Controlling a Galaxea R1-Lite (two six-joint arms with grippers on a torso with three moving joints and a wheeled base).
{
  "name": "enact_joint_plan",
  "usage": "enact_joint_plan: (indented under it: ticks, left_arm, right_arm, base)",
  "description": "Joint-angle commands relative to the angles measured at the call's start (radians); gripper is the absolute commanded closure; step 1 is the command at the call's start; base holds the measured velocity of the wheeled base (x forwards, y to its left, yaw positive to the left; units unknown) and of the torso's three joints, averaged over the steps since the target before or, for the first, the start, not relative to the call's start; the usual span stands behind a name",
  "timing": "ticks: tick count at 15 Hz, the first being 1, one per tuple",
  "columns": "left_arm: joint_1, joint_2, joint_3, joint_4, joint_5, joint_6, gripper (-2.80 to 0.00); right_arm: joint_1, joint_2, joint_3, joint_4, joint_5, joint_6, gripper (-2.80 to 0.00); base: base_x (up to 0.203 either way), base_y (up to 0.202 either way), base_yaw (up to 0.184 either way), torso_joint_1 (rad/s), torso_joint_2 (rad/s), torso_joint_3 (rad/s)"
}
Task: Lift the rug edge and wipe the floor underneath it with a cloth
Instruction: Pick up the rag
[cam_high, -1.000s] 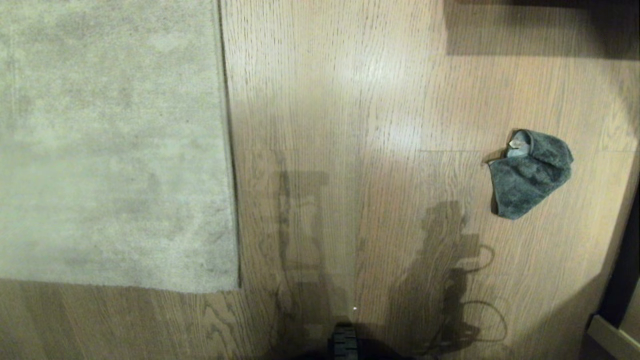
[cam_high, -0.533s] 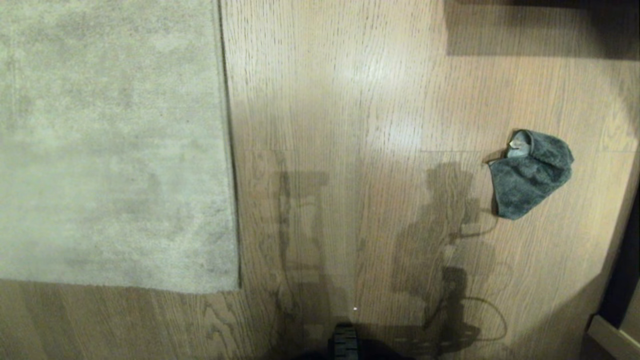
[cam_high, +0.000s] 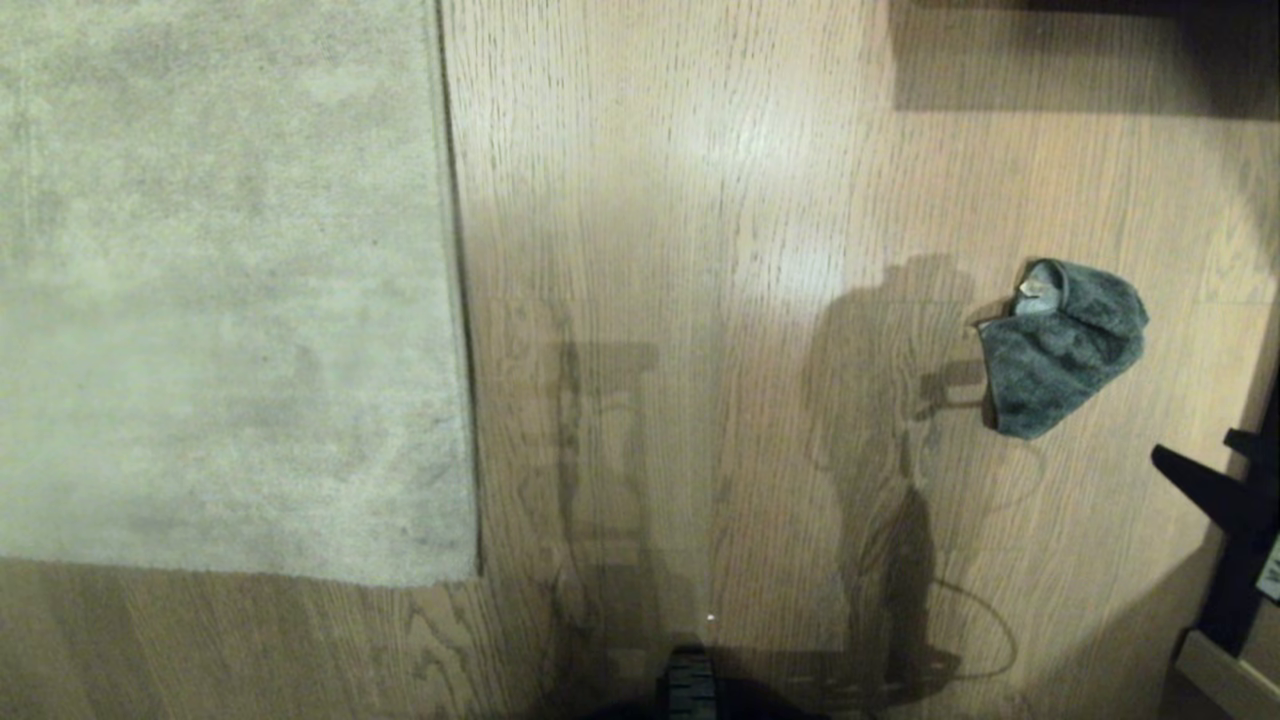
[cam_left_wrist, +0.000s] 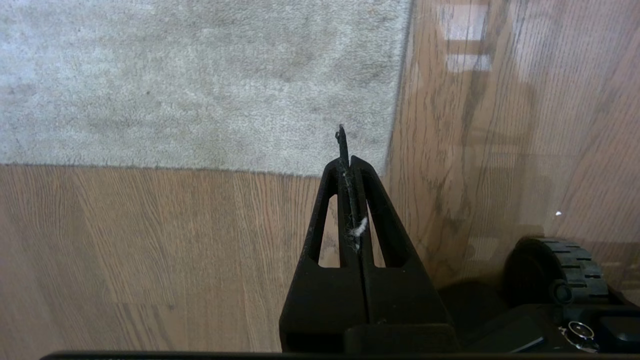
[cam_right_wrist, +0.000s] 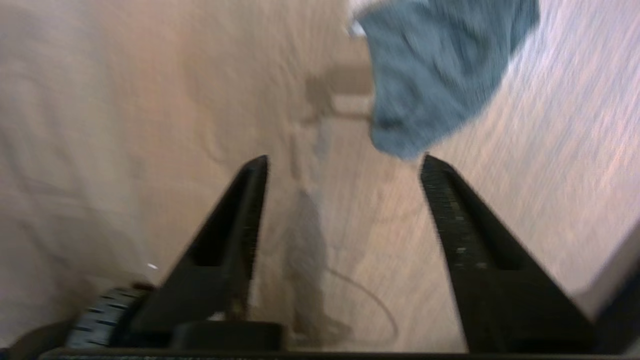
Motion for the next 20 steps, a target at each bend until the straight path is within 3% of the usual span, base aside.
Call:
enact_joint_plan:
  ticks: [1, 6, 12, 15, 20]
  left_arm:
    - [0.000, 0.001, 0.000, 0.000, 0.001, -0.001, 0.00]
    - [0.000, 0.001, 0.000, 0.000, 0.001, -0.001, 0.00]
    - [0.000, 0.001, 0.000, -0.001, 0.001, -0.001, 0.00]
    - [0.000, 0.001, 0.000, 0.000, 0.001, -0.001, 0.00]
    - [0.000, 0.001, 0.000, 0.000, 0.001, -0.001, 0.00]
  right_arm:
    - [-0.047, 0.137, -0.003, -0.030, 0.001, -0.005, -2.80]
    - [-0.126, 0.356, -0.007, -0.228, 0.002, -0.016, -2.80]
    - [-0.165, 0.673, -0.104, -0.580, 0.011, -0.014, -2.80]
    - [-0.175, 0.745, -0.183, -0.608, 0.016, -0.014, -2.80]
    - [-0.177, 0.798, -0.202, -0.642, 0.047, -0.014, -2.80]
  base:
    - [0.000, 0.000, 0.000, 0.000, 0.00, 0.000]
    - [0.000, 0.000, 0.000, 0.000, 0.00, 0.000]
    - [0.000, 0.000, 0.000, 0.000, 0.00, 0.000]
    - [0.000, 0.000, 0.000, 0.000, 0.00, 0.000]
    - [0.000, 0.000, 0.000, 0.000, 0.00, 0.000]
